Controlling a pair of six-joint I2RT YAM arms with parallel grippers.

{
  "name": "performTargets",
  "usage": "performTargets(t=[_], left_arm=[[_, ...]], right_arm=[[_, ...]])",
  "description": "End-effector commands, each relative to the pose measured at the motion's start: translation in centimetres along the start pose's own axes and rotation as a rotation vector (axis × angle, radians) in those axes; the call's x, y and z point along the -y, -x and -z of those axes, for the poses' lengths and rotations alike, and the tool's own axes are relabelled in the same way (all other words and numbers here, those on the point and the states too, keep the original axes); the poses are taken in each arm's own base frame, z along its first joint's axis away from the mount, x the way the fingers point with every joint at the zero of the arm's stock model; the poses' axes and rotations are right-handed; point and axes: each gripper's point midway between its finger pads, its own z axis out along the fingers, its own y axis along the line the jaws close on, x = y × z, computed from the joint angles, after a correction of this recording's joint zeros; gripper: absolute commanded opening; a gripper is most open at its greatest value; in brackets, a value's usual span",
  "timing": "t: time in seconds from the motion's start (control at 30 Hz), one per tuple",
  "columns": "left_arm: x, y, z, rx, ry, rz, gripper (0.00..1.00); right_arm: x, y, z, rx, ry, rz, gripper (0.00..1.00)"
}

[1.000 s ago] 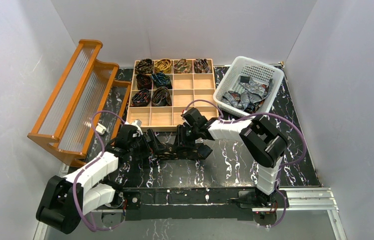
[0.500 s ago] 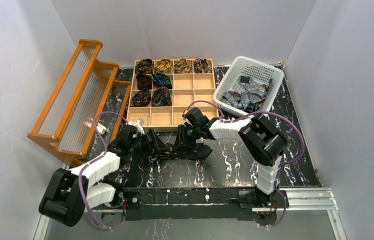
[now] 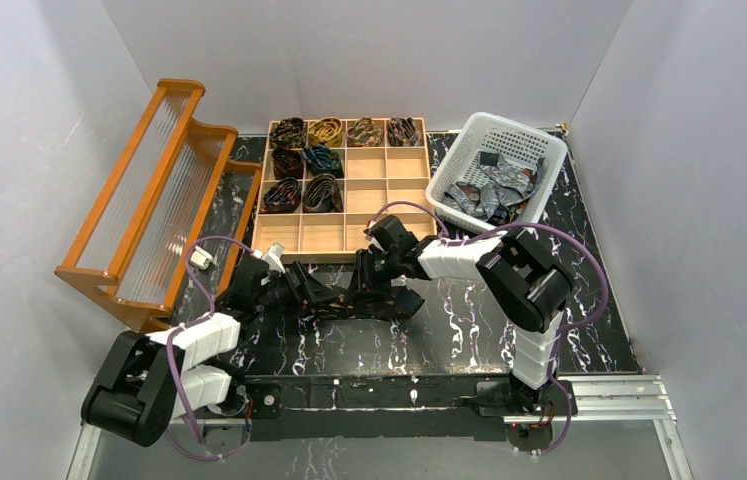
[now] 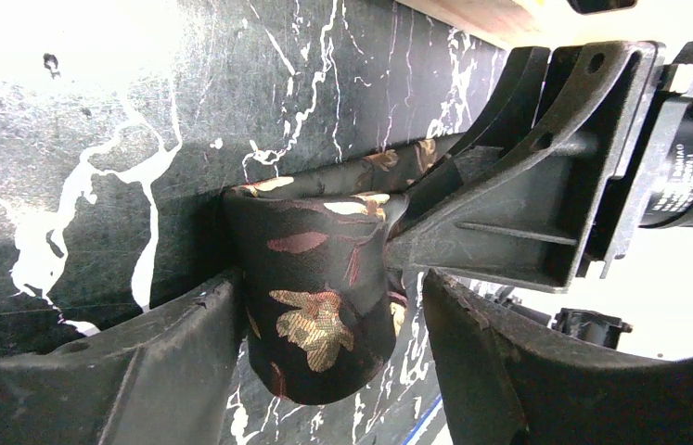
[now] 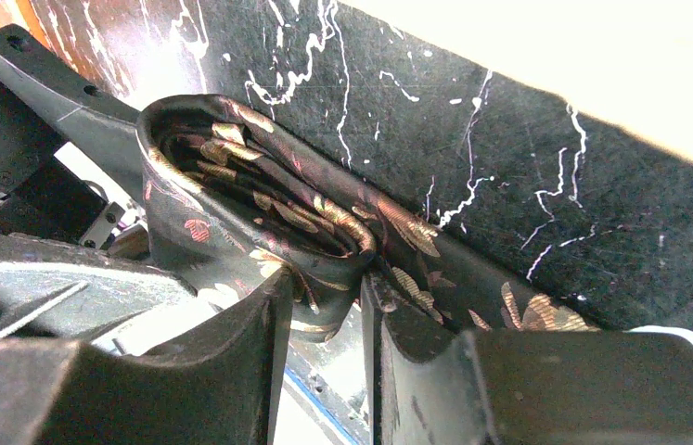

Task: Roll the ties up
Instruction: Roll the tie at the center of the board.

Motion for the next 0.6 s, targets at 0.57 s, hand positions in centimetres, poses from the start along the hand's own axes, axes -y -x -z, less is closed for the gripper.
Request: performTargets(t=[0.57], left_arm=[[-5.2, -2.8, 1.2, -0.112, 0.244, 0.026, 0.71]], right_arm=[[3.5, -0.6, -0.7, 0.01, -0.11, -0.054, 0.4]])
